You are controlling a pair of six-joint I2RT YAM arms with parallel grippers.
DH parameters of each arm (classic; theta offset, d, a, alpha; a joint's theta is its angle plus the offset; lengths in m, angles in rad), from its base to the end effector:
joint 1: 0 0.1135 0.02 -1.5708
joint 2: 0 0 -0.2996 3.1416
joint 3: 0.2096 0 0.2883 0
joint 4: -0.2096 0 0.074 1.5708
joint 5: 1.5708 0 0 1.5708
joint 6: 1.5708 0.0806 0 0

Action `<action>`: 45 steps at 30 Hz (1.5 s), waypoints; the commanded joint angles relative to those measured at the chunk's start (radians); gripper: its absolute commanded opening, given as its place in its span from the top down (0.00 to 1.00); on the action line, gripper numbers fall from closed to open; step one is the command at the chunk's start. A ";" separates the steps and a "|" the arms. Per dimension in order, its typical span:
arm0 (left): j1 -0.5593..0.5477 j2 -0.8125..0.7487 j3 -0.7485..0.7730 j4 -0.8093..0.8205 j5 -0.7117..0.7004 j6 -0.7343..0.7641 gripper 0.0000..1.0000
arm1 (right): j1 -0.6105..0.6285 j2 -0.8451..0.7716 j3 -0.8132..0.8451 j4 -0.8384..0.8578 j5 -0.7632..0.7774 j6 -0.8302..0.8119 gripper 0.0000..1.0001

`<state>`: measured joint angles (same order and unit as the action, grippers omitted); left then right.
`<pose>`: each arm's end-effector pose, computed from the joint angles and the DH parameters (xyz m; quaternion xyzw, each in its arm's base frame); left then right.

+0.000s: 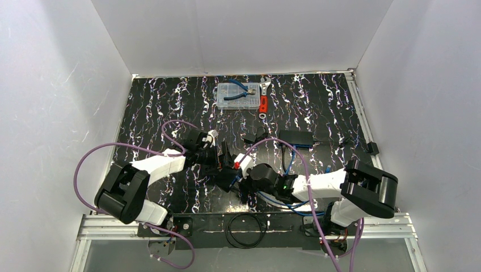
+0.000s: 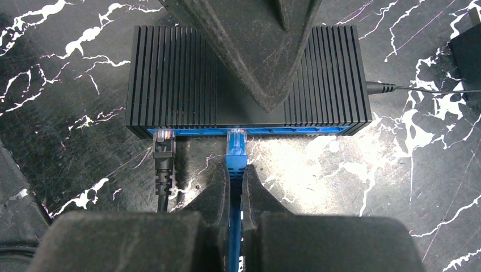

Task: Insert the plug into the switch port
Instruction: Insert the connector into the switch port.

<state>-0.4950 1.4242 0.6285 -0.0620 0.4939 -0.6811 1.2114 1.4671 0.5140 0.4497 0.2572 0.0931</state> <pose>0.2557 -0.1815 0.1408 0.0005 0.9127 -0.3784 0.1545 0.1368 0.3057 0.1430 -0.3976 0.7584 0.2185 0.4680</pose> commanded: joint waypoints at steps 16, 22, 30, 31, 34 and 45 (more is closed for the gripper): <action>-0.045 -0.016 -0.030 -0.052 0.042 0.013 0.21 | 0.002 0.069 0.100 0.139 0.003 -0.039 0.99; -0.051 -0.008 -0.051 -0.046 0.048 0.020 0.46 | -0.002 0.073 0.118 0.138 -0.005 -0.051 0.99; -0.057 -0.004 -0.074 -0.025 0.066 0.022 0.69 | -0.007 0.082 0.137 0.154 -0.030 -0.076 0.99; -0.058 -0.005 -0.077 -0.022 0.068 0.022 0.71 | -0.008 0.083 0.139 0.163 -0.032 -0.081 0.99; -0.064 -0.006 -0.086 -0.015 0.071 0.020 0.75 | -0.015 0.082 0.149 0.188 -0.044 -0.090 0.99; -0.077 -0.002 -0.106 0.016 0.084 0.018 0.81 | -0.059 0.120 0.270 0.206 -0.134 -0.161 0.99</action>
<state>-0.5022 1.3975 0.5676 -0.0148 0.3980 -0.6306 1.1683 1.5575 0.6216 0.3330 0.2052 -0.0313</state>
